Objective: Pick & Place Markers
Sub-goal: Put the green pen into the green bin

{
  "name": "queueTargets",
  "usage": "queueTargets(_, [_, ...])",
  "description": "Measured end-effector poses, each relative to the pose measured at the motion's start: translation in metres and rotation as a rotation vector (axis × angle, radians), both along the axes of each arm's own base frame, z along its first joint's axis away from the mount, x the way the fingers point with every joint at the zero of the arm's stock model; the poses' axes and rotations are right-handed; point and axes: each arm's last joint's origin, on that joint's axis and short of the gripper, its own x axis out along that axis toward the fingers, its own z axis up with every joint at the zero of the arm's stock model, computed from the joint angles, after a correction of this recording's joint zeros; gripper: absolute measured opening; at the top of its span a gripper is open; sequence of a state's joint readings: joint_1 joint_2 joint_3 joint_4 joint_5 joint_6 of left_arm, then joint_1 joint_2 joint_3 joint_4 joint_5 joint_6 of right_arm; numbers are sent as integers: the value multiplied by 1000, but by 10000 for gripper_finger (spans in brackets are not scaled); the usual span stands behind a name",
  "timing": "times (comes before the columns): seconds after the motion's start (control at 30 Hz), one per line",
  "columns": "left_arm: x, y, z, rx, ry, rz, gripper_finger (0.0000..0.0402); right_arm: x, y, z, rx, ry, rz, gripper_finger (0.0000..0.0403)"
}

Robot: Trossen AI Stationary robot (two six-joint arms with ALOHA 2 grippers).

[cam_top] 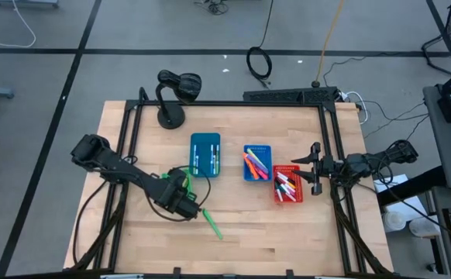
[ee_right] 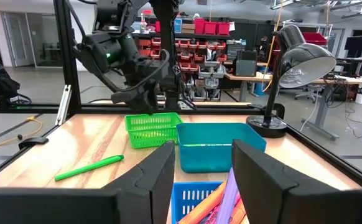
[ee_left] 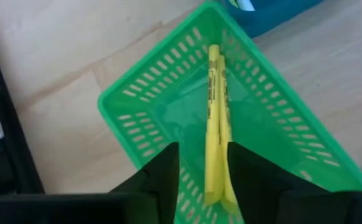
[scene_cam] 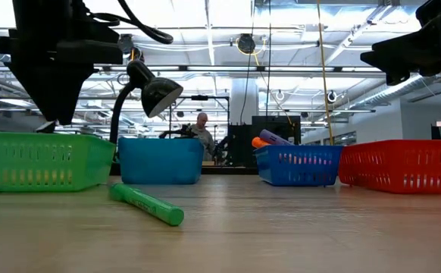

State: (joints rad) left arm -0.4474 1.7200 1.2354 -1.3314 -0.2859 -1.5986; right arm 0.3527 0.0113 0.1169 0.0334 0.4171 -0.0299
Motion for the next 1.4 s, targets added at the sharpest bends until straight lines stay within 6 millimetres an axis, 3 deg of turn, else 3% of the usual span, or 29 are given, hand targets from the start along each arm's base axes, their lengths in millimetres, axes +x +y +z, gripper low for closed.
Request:
queueTargets(0.13, [0, 0, 0, -4, 17, -42, 163, 0, 0, 0, 0, 0, 0, 146])
queueTargets(0.37, [4, -2, -1, -53, 125, -456, 183, 0, 0, 0, 0, 0, 0, 146])
queueTargets(0.63, [42, -21, 6, -70, -126, -1014, 163, 0, 0, 0, 0, 0, 0, 146])
queueTargets(0.87, [65, -38, 19, 72, -282, -1541, 138, 0, 0, 0, 0, 0, 0, 146])
queueTargets(1.0, [68, -38, 11, 109, -236, -1564, 143, 0, 0, 0, 0, 0, 0, 146])
queueTargets(1.17, [77, -34, -7, 74, -201, -1511, 184, 0, 0, 0, 0, -1, 0, 146])
queueTargets(1.4, [77, -53, -31, -68, -179, -1657, 222, 0, 0, 0, 0, 0, 0, 146])
